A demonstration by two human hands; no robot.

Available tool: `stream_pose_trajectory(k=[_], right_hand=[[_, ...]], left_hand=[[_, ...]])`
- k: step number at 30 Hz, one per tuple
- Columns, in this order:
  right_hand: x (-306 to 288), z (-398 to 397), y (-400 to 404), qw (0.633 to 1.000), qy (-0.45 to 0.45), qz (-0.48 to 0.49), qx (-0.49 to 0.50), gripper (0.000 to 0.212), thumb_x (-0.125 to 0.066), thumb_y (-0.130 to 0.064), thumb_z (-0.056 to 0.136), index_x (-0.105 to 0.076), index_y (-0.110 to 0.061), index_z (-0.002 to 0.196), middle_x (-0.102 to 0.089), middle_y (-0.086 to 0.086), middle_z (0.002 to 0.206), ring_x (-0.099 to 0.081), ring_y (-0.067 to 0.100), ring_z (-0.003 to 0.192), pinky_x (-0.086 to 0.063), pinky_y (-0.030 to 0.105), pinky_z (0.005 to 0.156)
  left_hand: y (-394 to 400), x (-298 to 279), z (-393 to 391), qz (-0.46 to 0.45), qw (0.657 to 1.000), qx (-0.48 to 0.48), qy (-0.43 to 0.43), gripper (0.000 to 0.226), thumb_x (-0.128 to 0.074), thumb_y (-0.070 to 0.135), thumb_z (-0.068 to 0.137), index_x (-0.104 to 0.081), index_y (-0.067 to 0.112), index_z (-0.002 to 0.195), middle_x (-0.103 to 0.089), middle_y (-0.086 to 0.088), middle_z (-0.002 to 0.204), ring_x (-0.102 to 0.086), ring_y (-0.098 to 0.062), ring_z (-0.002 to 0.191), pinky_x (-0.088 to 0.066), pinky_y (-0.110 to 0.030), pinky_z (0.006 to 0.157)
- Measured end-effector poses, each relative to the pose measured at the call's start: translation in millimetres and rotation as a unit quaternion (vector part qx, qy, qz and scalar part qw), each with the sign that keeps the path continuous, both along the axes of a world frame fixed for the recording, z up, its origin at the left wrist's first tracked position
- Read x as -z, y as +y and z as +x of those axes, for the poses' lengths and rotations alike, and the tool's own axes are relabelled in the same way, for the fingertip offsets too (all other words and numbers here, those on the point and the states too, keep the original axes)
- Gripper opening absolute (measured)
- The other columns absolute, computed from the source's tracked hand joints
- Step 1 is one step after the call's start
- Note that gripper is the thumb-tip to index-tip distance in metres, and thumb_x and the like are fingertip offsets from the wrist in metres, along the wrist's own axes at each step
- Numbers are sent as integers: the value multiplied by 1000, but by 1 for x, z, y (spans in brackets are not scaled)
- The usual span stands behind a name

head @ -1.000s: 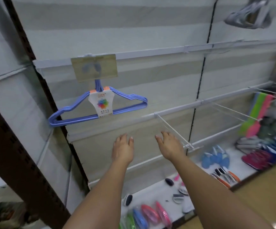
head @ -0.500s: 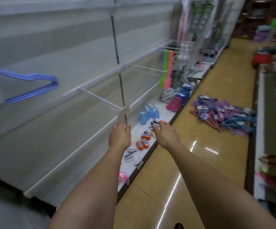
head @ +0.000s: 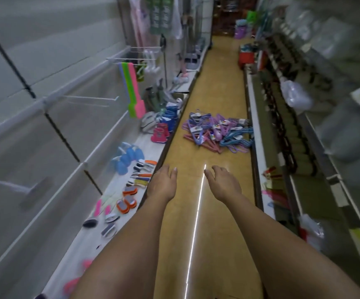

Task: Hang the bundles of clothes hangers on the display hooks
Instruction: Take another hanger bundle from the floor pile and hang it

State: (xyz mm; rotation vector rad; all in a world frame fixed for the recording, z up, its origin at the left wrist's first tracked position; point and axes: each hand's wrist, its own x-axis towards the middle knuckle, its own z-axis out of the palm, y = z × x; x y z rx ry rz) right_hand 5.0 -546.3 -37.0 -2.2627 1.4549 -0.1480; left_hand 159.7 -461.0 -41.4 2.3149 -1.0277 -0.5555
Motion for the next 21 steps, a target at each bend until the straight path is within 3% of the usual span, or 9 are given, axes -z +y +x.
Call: stream_pose_trajectory(k=[11, 21], right_hand=[[19, -76, -128, 996, 3, 37, 77, 57, -26, -49, 101, -38, -13, 143, -44, 11, 144, -43, 30, 129, -36, 39, 101], [30, -64, -226, 992, 7, 45, 121, 58, -25, -50, 101, -35, -13, 145, -43, 10, 145, -42, 29, 130, -37, 39, 101]], left_hand=[[-152, 13, -60, 13, 996, 82, 14, 54, -30, 43, 101, -37, 13, 145, -39, -9, 149, -36, -26, 136, -32, -39, 111], [-269, 28, -42, 22, 992, 122, 18, 53, -29, 43, 102, -35, 14, 146, -39, -6, 149, -37, -25, 136, -33, -42, 110]])
